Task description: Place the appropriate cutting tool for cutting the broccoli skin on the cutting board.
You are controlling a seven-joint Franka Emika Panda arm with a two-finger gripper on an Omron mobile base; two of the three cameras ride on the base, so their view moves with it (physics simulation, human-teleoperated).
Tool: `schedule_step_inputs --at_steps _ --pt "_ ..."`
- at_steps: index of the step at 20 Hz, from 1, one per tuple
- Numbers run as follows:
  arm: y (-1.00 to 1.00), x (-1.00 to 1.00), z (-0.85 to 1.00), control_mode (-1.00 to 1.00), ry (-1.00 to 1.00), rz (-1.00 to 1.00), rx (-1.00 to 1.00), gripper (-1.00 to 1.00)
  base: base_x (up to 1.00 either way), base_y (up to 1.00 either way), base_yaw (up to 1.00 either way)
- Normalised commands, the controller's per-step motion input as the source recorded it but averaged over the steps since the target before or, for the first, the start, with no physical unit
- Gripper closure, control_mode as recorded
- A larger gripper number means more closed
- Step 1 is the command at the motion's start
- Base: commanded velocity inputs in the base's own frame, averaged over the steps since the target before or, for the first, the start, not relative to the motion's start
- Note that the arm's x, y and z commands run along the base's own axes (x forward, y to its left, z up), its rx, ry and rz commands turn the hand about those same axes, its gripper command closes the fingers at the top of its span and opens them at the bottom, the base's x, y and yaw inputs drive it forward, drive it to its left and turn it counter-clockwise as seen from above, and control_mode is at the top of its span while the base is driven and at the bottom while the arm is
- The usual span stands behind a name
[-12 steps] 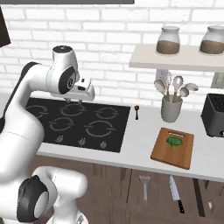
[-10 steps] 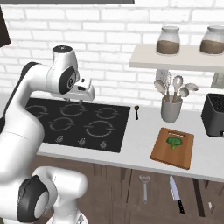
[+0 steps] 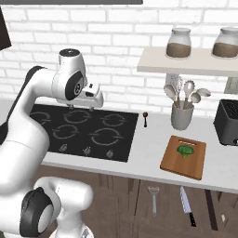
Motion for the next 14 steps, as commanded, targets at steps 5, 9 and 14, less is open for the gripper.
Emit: schedule_step_inputs --at_steps 5,9,14 --pt "-0.04 0.0 -0.01 -1.0 0.0 0.0 0.0 -1.0 0.0 0.0 0.0" --pt "-0.11 -0.1 0.0 -1.0 0.0 0.0 0.0 -1.0 0.0 0.0 0.0" --pt "-0.18 -0.19 -0.04 -1.0 0.0 0.0 0.0 -1.0 0.0 0.0 0.0"
